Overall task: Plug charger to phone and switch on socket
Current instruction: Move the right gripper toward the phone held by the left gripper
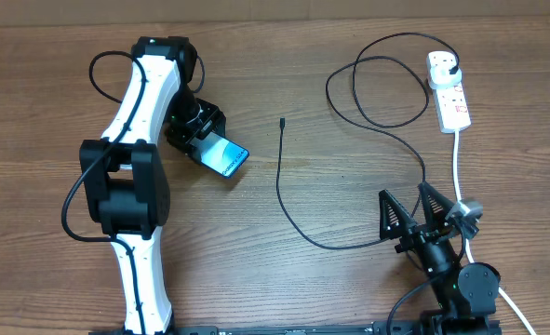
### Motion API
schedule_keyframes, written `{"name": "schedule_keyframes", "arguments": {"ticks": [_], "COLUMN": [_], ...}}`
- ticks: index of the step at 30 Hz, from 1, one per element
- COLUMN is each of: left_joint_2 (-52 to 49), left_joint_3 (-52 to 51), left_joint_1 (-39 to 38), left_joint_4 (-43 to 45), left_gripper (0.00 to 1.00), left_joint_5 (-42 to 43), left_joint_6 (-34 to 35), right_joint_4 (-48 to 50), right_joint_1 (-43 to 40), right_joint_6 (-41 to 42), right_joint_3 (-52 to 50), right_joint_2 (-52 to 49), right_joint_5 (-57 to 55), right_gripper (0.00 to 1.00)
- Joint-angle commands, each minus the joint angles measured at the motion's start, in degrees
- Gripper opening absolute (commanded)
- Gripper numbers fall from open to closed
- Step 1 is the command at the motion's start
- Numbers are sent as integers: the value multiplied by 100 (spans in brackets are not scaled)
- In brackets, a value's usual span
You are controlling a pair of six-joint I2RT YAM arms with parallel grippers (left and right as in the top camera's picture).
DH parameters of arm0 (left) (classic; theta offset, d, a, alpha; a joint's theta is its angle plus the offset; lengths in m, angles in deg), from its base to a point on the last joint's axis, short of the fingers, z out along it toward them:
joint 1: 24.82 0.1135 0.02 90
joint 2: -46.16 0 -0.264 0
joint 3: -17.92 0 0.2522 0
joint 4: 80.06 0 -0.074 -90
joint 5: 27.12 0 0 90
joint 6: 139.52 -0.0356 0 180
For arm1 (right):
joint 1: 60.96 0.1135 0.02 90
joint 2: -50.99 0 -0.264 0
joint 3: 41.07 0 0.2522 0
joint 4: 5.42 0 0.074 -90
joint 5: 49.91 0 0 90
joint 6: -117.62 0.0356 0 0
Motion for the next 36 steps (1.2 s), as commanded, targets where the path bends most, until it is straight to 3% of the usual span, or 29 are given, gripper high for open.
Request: {"name": "schedule_keyframes", "arguments": {"ticks": [1, 9, 16, 21, 25, 28, 32, 36], "left_joint_2": [68, 68, 68, 68, 68, 68, 66, 66], "left_joint_3": [339, 1196, 1349, 1346, 1346, 1342, 1331, 1329], "left_joint_1": [-201, -616, -671, -673, -671, -682, -748, -881], "left_joint_4": [-109, -232, -225, -225, -225, -225, -192, -162], "left_gripper": [4, 4, 4, 4, 4, 4, 4, 4], "left_joint_5": [-332, -538, -503, -393, -225, -201, -293, -577], "left_joint_6": [-175, -216, -177, 125, 452, 745, 1032, 1191], "right_joint_4": [186, 577, 619, 1923, 3158, 3880, 3932, 3891], "right_joint_1": [31, 31, 33, 46, 212, 468, 1043, 1563], "right_joint_6": [393, 428, 431, 789, 2492, 2826, 3379, 3427], "right_joint_3": [291, 1744, 3158, 3464, 3464, 3464, 3464, 3467], "right_joint_2": [-481, -2962, -5294, -6830, -7910, -8585, -9149, -9224], "right_joint_5": [457, 1486, 2935, 3969, 3880, 3735, 2505, 1558], "right_gripper": [100, 100, 100, 100, 100, 100, 83, 72]}}
